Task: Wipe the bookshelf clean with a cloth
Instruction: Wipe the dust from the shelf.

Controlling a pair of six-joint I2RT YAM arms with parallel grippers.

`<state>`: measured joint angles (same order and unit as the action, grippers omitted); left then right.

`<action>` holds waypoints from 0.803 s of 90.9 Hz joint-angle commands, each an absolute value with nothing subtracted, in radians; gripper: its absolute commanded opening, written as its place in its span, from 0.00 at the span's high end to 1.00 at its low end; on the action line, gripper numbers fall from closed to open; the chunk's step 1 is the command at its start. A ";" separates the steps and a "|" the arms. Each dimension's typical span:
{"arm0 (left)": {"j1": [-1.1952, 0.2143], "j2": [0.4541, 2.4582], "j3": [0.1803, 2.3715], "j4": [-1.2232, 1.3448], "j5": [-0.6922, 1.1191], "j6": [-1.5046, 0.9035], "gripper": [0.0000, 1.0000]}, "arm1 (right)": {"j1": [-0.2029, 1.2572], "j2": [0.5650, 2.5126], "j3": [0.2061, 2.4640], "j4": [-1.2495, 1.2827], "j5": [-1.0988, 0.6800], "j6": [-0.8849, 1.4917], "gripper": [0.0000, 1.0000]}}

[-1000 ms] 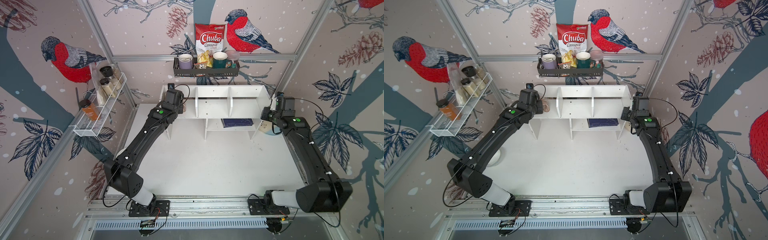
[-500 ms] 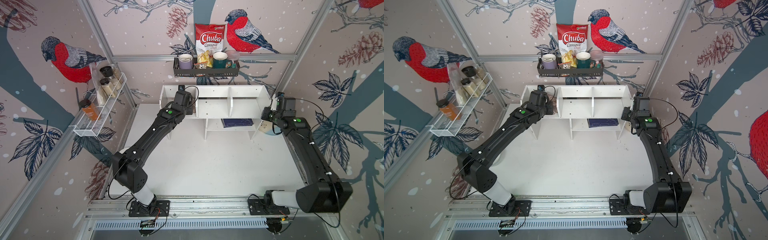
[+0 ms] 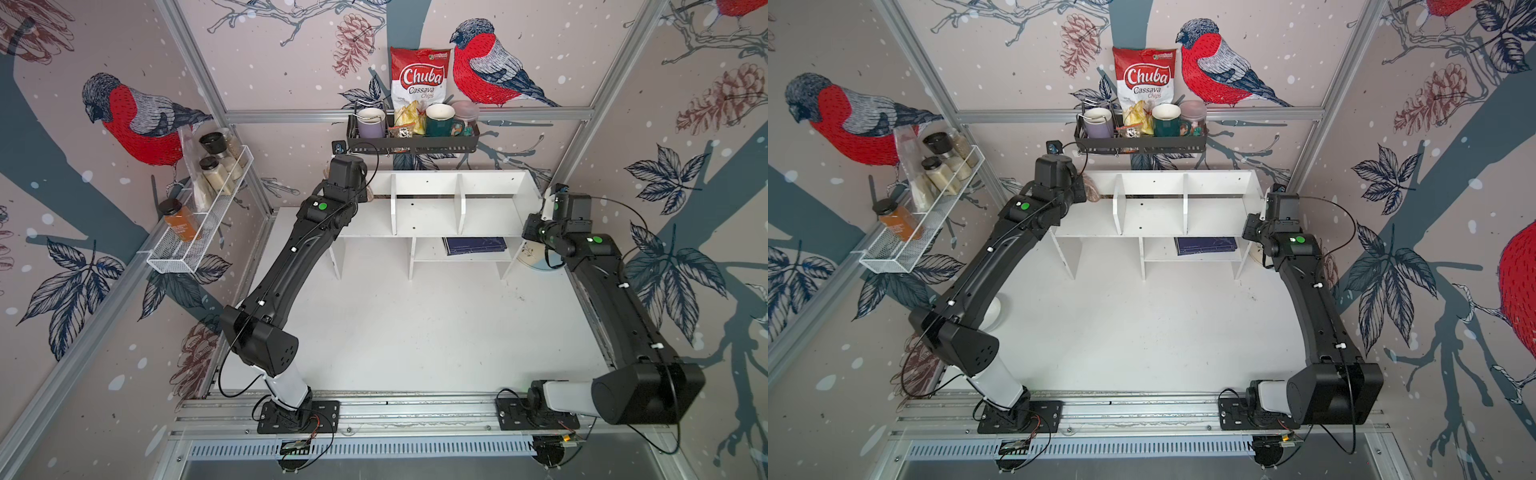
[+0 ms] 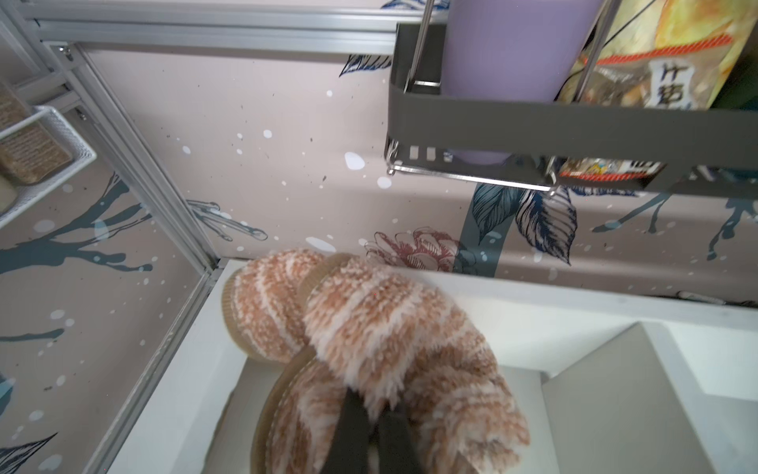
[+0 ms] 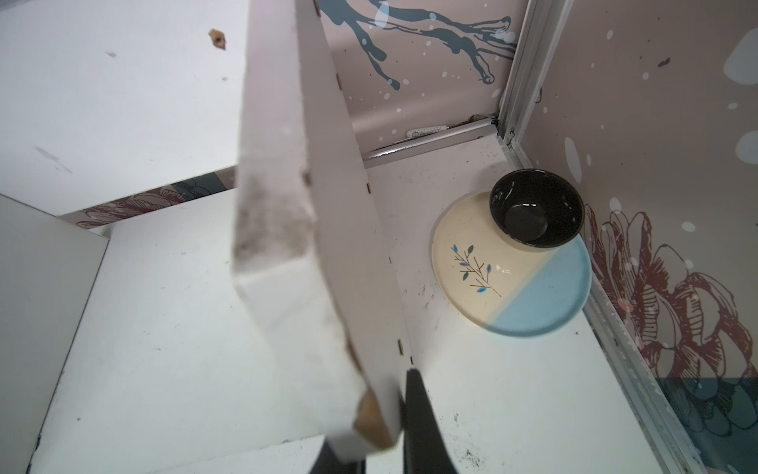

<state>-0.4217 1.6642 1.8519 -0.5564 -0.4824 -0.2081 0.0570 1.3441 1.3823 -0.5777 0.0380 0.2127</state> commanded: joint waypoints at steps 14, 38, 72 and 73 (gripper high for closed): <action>-0.428 1.526 1.579 -0.499 -0.428 -0.226 1.00 | 0.055 1.343 1.386 -0.539 -0.077 0.341 1.00; -0.488 1.520 1.465 -0.426 -0.299 -0.292 1.00 | 0.057 1.348 1.396 -0.545 -0.080 0.346 1.00; -0.487 1.576 1.532 -0.514 -0.432 -0.350 1.00 | 0.056 1.344 1.391 -0.549 -0.075 0.341 1.00; -0.485 1.575 1.530 -0.518 -0.444 -0.350 1.00 | 0.057 1.344 1.391 -0.549 -0.075 0.342 1.00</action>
<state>-0.4999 1.5719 1.5116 -0.4568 -0.3286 -0.3260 0.0559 1.3472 1.3872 -0.5838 0.0360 0.2127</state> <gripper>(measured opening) 0.054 0.110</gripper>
